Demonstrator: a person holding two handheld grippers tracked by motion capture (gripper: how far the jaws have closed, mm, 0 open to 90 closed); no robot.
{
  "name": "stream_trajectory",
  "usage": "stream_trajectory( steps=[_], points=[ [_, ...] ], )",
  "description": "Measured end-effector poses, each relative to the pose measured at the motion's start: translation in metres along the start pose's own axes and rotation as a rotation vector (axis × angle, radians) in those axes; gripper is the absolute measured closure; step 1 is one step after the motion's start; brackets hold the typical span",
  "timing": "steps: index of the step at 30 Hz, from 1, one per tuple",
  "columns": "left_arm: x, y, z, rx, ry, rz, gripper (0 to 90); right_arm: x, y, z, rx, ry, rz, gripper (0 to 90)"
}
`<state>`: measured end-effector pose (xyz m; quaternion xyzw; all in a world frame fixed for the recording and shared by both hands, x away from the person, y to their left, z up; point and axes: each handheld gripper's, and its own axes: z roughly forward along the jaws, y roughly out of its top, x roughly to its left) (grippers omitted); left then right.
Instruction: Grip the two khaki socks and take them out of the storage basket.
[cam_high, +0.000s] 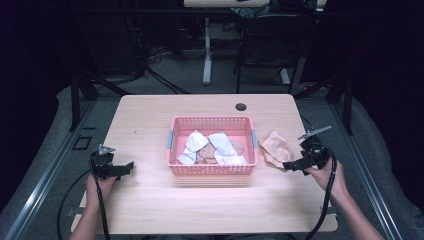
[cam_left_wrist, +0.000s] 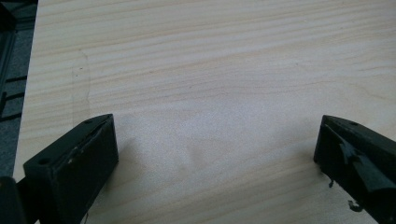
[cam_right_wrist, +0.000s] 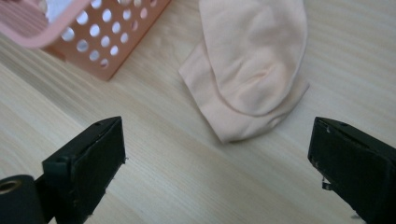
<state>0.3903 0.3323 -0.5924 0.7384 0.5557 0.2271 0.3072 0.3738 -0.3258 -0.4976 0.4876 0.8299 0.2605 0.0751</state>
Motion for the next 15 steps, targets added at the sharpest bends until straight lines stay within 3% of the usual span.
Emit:
stream_trajectory(
  steps=[2, 7, 15],
  points=[
    [0.000, 0.000, 0.000, 0.000, 0.000, 0.000, 0.0, -0.001, -0.007, 0.006, 0.033, -0.003, -0.017, 3.6],
    [0.000, 0.000, 0.000, 0.000, 0.000, -0.001, 0.0, -0.007, -0.023, 0.018, 0.075, 0.008, -0.006, 3.9],
    [0.000, 0.000, 0.000, 0.000, 0.001, -0.002, 0.0, -0.006, -0.028, 0.030, 0.173, -0.028, -0.045, 5.1]
  ],
)
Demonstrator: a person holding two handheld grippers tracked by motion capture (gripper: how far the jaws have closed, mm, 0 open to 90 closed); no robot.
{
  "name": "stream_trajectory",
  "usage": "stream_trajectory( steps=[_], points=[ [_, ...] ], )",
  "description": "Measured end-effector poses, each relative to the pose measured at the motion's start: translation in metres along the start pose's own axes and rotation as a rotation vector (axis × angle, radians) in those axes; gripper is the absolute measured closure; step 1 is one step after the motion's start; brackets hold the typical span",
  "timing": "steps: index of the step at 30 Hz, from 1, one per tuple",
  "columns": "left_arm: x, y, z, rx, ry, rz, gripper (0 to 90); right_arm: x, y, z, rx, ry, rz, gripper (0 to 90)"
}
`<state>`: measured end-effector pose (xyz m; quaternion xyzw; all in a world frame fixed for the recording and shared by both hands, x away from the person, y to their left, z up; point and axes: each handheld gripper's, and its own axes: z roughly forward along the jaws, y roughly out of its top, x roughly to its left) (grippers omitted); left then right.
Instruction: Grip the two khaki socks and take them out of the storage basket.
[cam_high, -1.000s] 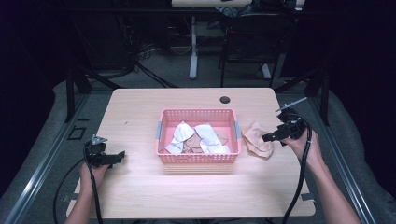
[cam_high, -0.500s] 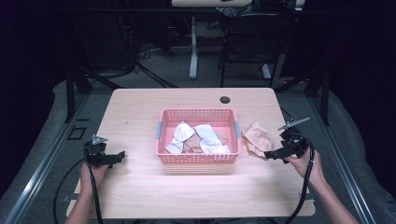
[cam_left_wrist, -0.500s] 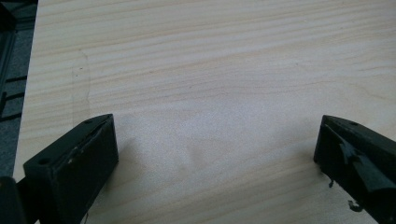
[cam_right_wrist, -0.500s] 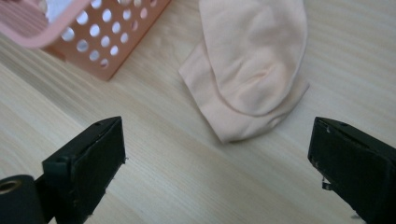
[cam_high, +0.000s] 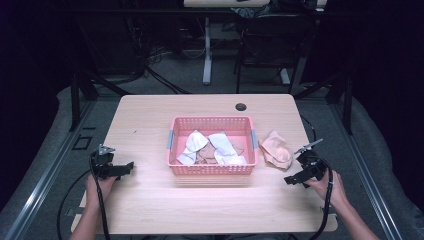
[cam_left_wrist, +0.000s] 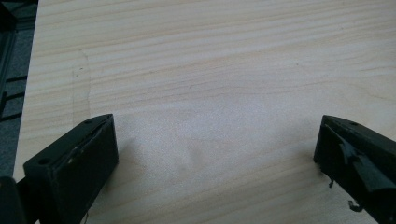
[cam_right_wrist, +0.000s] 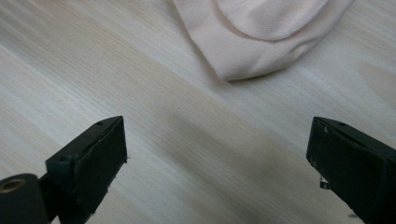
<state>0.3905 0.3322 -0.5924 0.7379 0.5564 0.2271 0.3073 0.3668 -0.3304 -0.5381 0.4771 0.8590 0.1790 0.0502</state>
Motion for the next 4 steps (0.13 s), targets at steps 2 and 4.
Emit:
stream_trajectory(
  steps=[2, 4],
  points=[
    [0.0000, 0.0000, 0.0000, 0.000, 0.000, 0.000, 0.0, 0.0001, 0.0001, 0.0010, -0.015, 0.016, 0.019, 6.1],
    [0.0001, 0.0001, 0.0001, 0.000, -0.001, 0.001, 0.0, -0.0019, 0.0003, 0.0007, 0.009, 0.010, 0.010, 6.7]
  ],
)
